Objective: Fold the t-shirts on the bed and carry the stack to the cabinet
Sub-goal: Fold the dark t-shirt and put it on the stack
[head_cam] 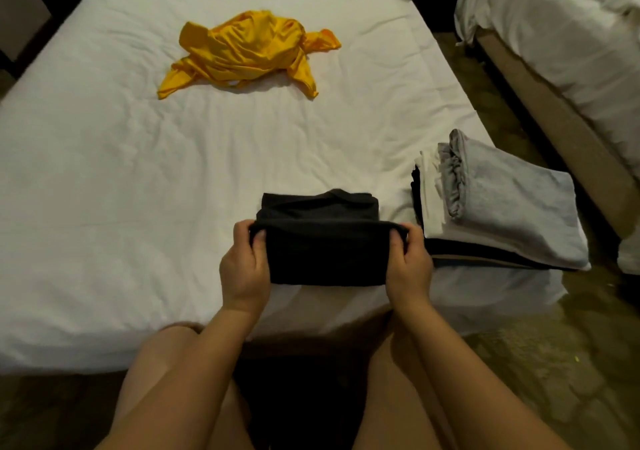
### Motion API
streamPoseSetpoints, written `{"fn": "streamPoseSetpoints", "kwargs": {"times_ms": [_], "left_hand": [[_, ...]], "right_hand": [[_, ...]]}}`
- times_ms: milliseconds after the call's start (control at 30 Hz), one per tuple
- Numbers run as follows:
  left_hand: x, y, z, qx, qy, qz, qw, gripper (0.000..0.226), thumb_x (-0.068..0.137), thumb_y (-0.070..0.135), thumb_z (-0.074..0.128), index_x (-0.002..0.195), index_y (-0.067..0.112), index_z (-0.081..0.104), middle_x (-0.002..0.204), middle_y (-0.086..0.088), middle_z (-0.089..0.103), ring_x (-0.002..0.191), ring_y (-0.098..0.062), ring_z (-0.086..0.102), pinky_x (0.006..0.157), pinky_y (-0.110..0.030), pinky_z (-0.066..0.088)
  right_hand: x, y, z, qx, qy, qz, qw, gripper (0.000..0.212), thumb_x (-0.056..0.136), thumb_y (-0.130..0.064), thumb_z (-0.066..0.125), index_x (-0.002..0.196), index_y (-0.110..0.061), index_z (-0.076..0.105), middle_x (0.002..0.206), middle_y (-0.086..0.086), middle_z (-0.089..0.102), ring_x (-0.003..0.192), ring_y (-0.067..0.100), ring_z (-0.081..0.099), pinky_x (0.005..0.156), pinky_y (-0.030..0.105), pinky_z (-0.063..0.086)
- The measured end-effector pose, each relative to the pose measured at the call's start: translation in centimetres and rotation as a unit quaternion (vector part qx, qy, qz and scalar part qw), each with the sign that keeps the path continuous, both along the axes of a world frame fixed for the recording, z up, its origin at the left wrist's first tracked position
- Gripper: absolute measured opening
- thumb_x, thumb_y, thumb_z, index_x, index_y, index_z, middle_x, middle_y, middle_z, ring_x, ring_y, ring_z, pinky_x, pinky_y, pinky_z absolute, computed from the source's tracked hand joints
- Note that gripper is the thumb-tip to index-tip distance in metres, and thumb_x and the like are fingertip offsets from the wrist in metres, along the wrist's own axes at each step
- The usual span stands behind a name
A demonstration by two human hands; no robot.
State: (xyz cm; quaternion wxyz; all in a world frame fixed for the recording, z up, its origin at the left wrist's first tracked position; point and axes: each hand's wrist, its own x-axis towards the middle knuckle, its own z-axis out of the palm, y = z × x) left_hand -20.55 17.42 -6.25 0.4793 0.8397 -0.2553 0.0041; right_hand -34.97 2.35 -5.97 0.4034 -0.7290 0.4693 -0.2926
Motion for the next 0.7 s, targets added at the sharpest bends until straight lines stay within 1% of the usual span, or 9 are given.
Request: {"fn": "streamPoseSetpoints", "kwargs": {"times_ms": [67, 133, 200, 333, 500, 567, 600, 667, 700], "left_hand": [[2.1, -2.2, -0.5, 0.031, 0.000, 0.013, 0.999, 0.035, 0.097, 0.030, 0.031, 0.111, 0.002, 0.047, 0.074, -0.006, 0.057, 0.064, -0.026, 0.053, 0.054, -0.035, 0.041], [4.1, -4.0, -1.3, 0.075, 0.026, 0.019, 0.997, 0.029, 0.100, 0.027, 0.033, 0.112, 0.005, 0.047, 0.079, -0.013, 0.060, 0.070, -0.031, 0.056, 0.060, -0.040, 0.046], [5.8, -5.4, -2.2, 0.124, 0.053, 0.022, 0.991, 0.028, 0.100, 0.028, 0.033, 0.110, 0.006, 0.047, 0.081, -0.016, 0.059, 0.075, -0.035, 0.057, 0.063, -0.041, 0.045], [7.9, -6.6, -4.2, 0.199, 0.065, 0.039, 0.977, 0.030, 0.100, 0.033, 0.032, 0.108, 0.007, 0.046, 0.084, -0.019, 0.059, 0.080, -0.039, 0.057, 0.063, -0.038, 0.041], [7.8, -7.0, -5.0, 0.220, 0.049, 0.049, 0.973, 0.031, 0.100, 0.035, 0.033, 0.113, 0.010, 0.047, 0.091, -0.019, 0.063, 0.082, -0.038, 0.058, 0.063, -0.035, 0.039], [7.8, -6.9, -4.2, 0.213, 0.045, 0.055, 0.974, 0.031, 0.098, 0.035, 0.039, 0.119, 0.012, 0.044, 0.100, -0.016, 0.061, 0.089, -0.035, 0.058, 0.067, -0.037, 0.042], [7.7, -6.8, -3.6, 0.195, 0.027, 0.058, 0.979, 0.034, 0.096, 0.035, 0.043, 0.123, 0.012, 0.043, 0.108, -0.015, 0.058, 0.096, -0.034, 0.056, 0.074, -0.039, 0.045], [6.4, -6.8, -2.3, 0.151, -0.064, 0.048, 0.985, 0.040, 0.093, 0.031, 0.049, 0.126, 0.009, 0.044, 0.121, -0.017, 0.053, 0.109, -0.035, 0.051, 0.088, -0.046, 0.043], [5.3, -7.0, -2.0, 0.143, -0.123, 0.023, 0.982, 0.042, 0.090, 0.030, 0.047, 0.126, 0.009, 0.045, 0.125, -0.018, 0.053, 0.114, -0.036, 0.049, 0.093, -0.048, 0.040]], "right_hand": [[2.5, -1.9, -0.2, 0.013, 0.028, -0.021, 0.999, 0.021, 0.099, -0.025, 0.042, 0.107, -0.009, 0.054, 0.085, -0.001, 0.055, 0.080, 0.020, 0.053, 0.061, 0.028, 0.034], [4.7, -3.8, -0.9, 0.036, 0.090, -0.034, 0.995, 0.028, 0.099, -0.029, 0.041, 0.113, -0.009, 0.054, 0.098, 0.008, 0.061, 0.089, 0.027, 0.056, 0.067, 0.028, 0.033], [6.1, -5.2, -1.7, 0.066, 0.134, -0.043, 0.988, 0.031, 0.099, -0.033, 0.040, 0.116, -0.011, 0.053, 0.110, 0.011, 0.062, 0.098, 0.031, 0.057, 0.069, 0.029, 0.035], [7.6, -6.6, -3.4, 0.099, 0.195, -0.052, 0.975, 0.032, 0.099, -0.039, 0.037, 0.117, -0.016, 0.050, 0.115, 0.009, 0.061, 0.098, 0.030, 0.056, 0.071, 0.031, 0.037], [7.8, -6.9, -4.2, 0.108, 0.205, -0.052, 0.971, 0.034, 0.098, -0.040, 0.038, 0.120, -0.017, 0.050, 0.119, 0.009, 0.061, 0.100, 0.031, 0.056, 0.071, 0.031, 0.036], [7.7, -6.8, -3.9, 0.091, 0.190, -0.041, 0.977, 0.032, 0.098, -0.038, 0.039, 0.120, -0.017, 0.048, 0.121, 0.008, 0.059, 0.103, 0.031, 0.056, 0.071, 0.030, 0.036], [7.7, -6.6, -3.7, 0.070, 0.174, -0.037, 0.981, 0.031, 0.097, -0.036, 0.041, 0.122, -0.018, 0.047, 0.122, 0.008, 0.058, 0.107, 0.029, 0.055, 0.074, 0.031, 0.037], [7.7, -5.6, -3.1, -0.044, 0.162, -0.036, 0.985, 0.038, 0.095, -0.034, 0.045, 0.130, -0.020, 0.043, 0.130, 0.006, 0.052, 0.120, 0.025, 0.046, 0.092, 0.038, 0.036], [7.9, -4.5, -2.7, -0.117, 0.159, -0.027, 0.980, 0.042, 0.093, -0.033, 0.046, 0.134, -0.019, 0.043, 0.133, 0.005, 0.050, 0.124, 0.023, 0.042, 0.100, 0.041, 0.028]]}}
